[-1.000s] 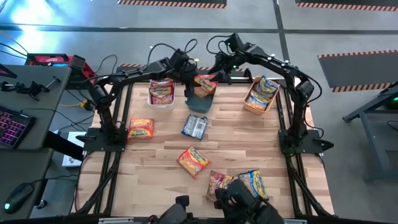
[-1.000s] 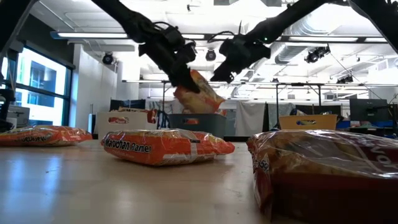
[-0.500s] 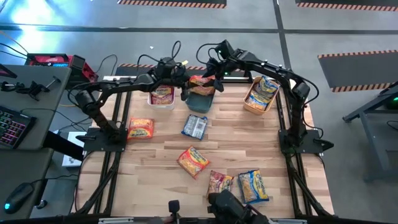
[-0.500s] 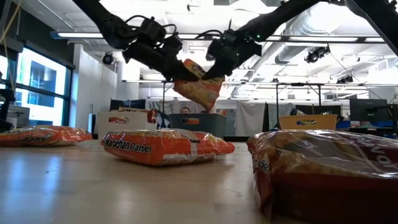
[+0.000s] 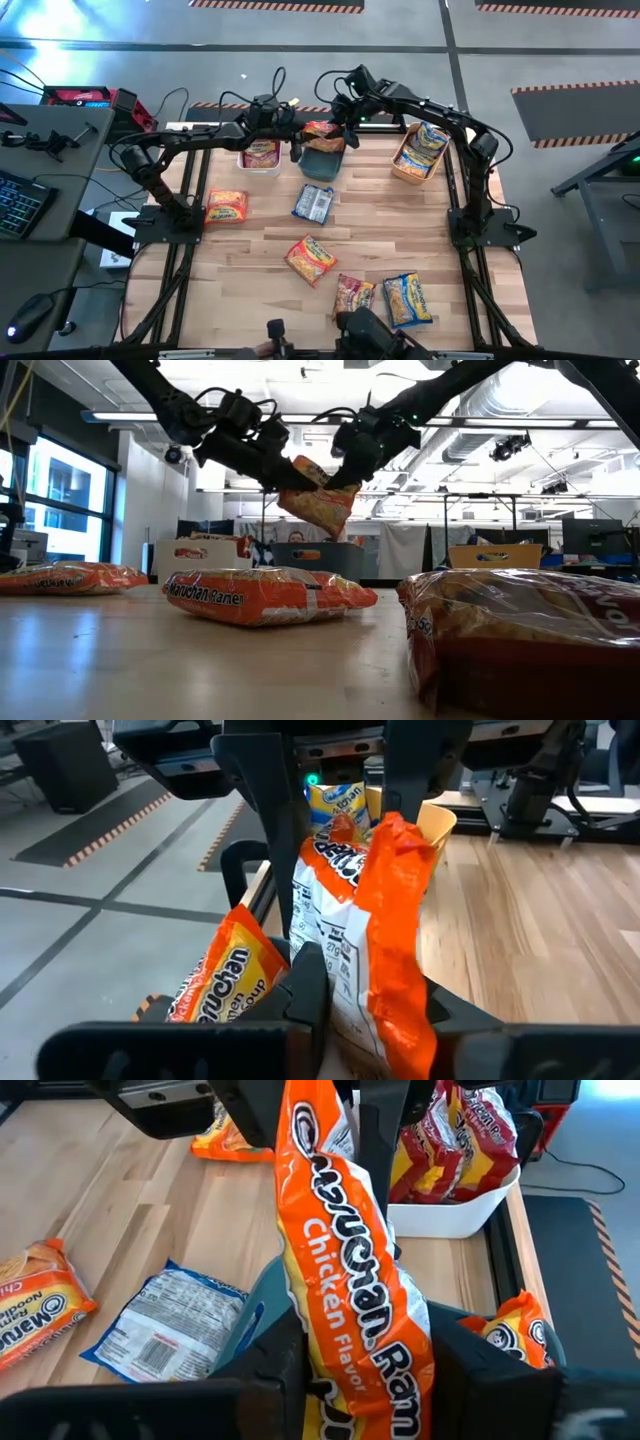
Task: Sort Maruchan noodles
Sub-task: Adjust the orange noodle packs into the blue bin, then adjust the blue noodle pack into the yellow bin
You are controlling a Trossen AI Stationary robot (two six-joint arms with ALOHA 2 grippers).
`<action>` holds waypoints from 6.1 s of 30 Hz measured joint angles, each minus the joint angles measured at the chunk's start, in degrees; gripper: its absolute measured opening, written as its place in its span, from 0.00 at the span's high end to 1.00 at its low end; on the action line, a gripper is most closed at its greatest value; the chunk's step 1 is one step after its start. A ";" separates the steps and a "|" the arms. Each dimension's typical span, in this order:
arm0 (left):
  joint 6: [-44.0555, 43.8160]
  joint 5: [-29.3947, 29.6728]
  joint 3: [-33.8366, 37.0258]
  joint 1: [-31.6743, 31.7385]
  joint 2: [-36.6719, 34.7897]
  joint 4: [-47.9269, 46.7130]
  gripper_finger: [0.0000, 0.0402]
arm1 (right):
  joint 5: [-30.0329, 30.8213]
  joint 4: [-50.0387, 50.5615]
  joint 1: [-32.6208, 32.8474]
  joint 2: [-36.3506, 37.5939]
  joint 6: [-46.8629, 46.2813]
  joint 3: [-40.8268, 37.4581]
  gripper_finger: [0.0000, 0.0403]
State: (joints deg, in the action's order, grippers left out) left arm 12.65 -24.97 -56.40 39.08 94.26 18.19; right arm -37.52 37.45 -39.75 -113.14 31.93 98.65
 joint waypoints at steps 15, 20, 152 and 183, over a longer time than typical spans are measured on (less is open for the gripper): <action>0.76 7.52 -0.24 1.39 -1.03 -9.71 0.64 | 13.18 3.98 1.62 0.02 -2.53 0.26 0.73; -0.54 15.57 3.18 1.58 -2.23 -5.97 0.68 | 17.69 3.72 3.20 -0.55 -3.41 0.34 0.73; -9.89 13.49 18.22 -15.91 2.98 30.59 0.95 | 28.98 -57.92 12.08 40.30 -31.96 -64.06 0.99; -12.49 13.68 17.79 -10.11 11.21 41.66 0.95 | 34.93 8.35 -16.99 13.94 -33.25 -32.23 0.46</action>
State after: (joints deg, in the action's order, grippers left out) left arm 0.16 -11.29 -38.61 28.97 105.47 59.85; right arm -2.59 45.80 -56.73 -99.20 -1.32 66.42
